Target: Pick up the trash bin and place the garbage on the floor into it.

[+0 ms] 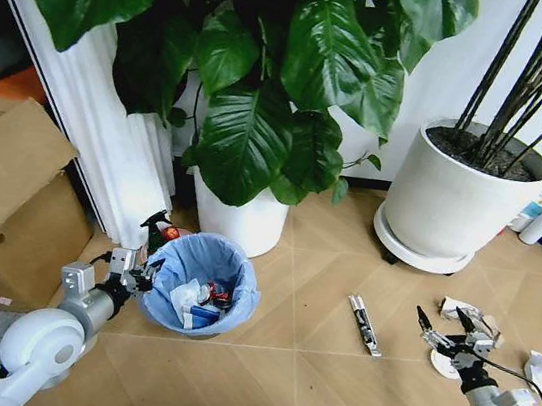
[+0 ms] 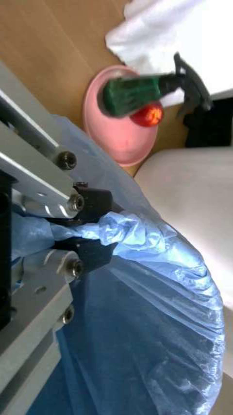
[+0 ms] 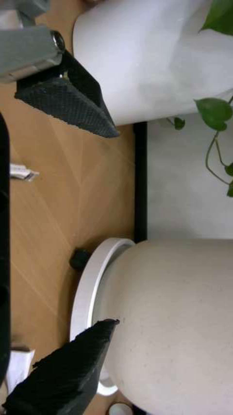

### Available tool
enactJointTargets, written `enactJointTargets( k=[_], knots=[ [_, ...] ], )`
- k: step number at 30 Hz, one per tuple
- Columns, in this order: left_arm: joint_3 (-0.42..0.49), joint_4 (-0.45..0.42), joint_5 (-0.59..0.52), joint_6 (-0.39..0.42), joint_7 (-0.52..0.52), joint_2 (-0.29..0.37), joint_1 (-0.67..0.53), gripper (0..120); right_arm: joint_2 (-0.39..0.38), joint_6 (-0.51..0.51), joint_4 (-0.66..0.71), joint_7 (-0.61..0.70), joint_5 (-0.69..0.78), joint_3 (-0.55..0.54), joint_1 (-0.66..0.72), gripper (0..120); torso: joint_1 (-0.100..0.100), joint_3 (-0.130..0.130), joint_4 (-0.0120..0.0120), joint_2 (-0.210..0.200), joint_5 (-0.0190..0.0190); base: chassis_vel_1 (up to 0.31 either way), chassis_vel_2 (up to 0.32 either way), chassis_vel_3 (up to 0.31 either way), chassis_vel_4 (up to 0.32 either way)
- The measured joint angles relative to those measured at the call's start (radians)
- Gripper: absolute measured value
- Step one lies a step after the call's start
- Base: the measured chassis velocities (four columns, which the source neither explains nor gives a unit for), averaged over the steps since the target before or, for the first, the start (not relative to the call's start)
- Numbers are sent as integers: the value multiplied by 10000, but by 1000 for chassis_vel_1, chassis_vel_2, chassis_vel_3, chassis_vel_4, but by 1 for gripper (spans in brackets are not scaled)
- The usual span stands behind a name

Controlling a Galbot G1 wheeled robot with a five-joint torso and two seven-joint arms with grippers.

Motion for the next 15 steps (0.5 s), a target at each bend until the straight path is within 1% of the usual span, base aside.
enactJointTargets(
  k=[15],
  knots=[
    [21,5,3,6,-4,-73,-23,1,68,-7,-43,-87,23,-29,-1,100,-1,0,1,0,0,-97,-95,98,95]
  ],
)
